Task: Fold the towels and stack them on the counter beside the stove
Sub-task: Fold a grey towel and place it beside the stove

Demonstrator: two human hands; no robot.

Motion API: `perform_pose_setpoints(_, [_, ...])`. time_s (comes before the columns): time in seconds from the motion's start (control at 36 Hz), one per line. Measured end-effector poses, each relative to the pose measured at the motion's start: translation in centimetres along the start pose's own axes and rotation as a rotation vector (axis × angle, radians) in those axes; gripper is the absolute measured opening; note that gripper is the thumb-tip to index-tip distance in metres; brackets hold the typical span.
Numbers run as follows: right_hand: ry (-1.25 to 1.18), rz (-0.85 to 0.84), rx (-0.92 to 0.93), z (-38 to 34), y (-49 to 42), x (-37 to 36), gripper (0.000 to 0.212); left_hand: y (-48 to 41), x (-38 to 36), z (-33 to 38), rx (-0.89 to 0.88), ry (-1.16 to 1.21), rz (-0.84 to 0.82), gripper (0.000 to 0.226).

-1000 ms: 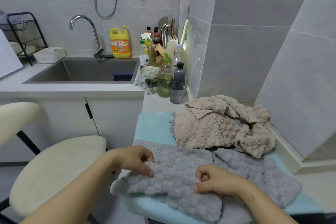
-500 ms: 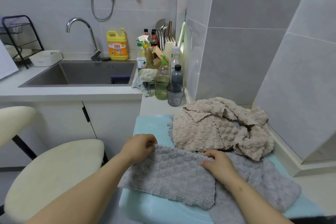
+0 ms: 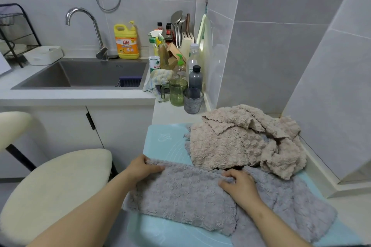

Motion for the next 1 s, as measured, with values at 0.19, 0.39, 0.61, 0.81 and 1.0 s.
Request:
perform_pose_setpoints(0.19, [-0.031, -0.027, 0.017, -0.3, 0.0, 0.1, 0.028, -0.1, 1.5, -1.3, 0.058, 0.096, 0.118, 0.020])
perform_pose_setpoints(0.39, [-0.064, -0.146, 0.002, -1.0, -0.2, 0.5, 0.022, 0.0, 2.6, -1.8, -0.044, -0.019, 0.190, 0.026])
perform_pose_setpoints(0.61, [-0.252, -0.149, 0.011, -1.9, -0.2, 0.7, 0.021, -0.5, 2.5, -1.5, -0.112, -0.201, 0.148, 0.020])
perform_pose_setpoints(0.81, [-0.234, -0.187, -0.037, -1.3, -0.5, 0.5, 0.017, -1.3, 2.3, -1.7, -0.047, -0.183, 0.144, 0.020])
perform_pose_setpoints(1.0, [-0.207, -0.303, -0.107, -1.4, -0.7, 0.7, 0.016, -1.8, 2.2, -1.7, -0.061, -0.234, 0.138, 0.016])
Point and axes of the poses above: each hand's wrist, its own y-axis away from the middle knuckle, its own x-axis out of the back of the hand, z = x × y, the point moved 1 cm from there along -y, towards the middle knuckle, and after that the axes turned 14 degrees about -x, right-handed, at the moved point
